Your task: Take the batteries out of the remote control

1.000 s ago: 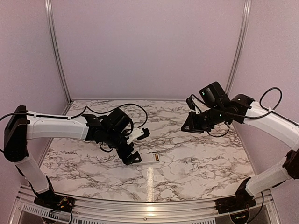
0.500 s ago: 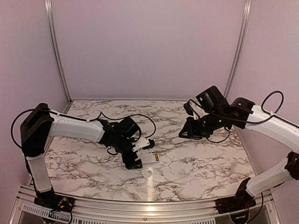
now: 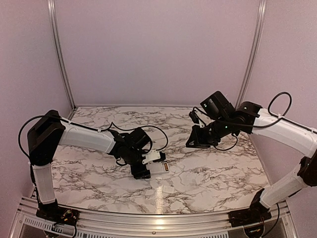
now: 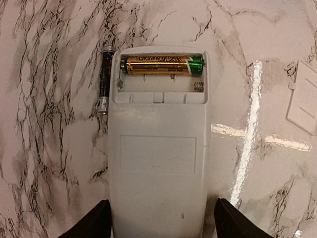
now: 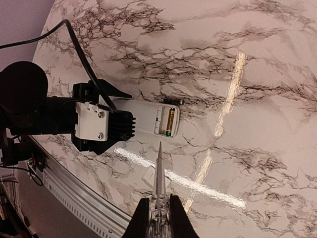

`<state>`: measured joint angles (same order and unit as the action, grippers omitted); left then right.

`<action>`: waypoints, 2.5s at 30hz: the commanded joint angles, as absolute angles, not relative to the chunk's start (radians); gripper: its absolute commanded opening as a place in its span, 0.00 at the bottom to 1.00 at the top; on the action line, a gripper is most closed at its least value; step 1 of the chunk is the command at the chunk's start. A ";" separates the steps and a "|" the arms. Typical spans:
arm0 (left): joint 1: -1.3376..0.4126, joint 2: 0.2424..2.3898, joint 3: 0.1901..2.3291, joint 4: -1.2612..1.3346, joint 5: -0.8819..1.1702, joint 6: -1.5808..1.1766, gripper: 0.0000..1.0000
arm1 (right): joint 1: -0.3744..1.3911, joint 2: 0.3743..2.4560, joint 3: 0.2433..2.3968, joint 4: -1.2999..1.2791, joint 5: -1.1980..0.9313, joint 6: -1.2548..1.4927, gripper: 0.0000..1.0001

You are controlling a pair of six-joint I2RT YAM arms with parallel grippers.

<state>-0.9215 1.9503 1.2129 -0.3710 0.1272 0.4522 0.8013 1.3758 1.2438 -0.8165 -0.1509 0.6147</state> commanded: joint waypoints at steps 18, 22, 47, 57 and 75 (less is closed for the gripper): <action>-0.969 1.672 0.995 -0.390 0.084 0.309 0.57 | 0.810 1.419 1.359 -0.894 -0.117 0.529 0.00; -0.989 1.592 0.902 -0.377 0.085 0.249 0.56 | 0.813 1.443 1.372 -0.886 -0.134 0.528 0.00; -1.046 1.648 0.834 -0.376 0.008 0.184 0.86 | 1.012 1.661 1.436 -0.823 -0.161 0.596 0.00; -1.045 1.460 0.846 -0.346 -0.195 -0.080 0.99 | 1.011 1.712 1.483 -0.840 -0.185 0.558 0.00; -0.966 1.263 0.713 -0.357 -0.009 -0.504 0.90 | 1.080 1.860 1.620 -0.952 -0.118 0.506 0.00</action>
<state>-0.9787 1.2259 0.6636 -0.2611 -0.0826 -0.4435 1.0351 1.8122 1.5623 -0.8917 -0.1581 0.5198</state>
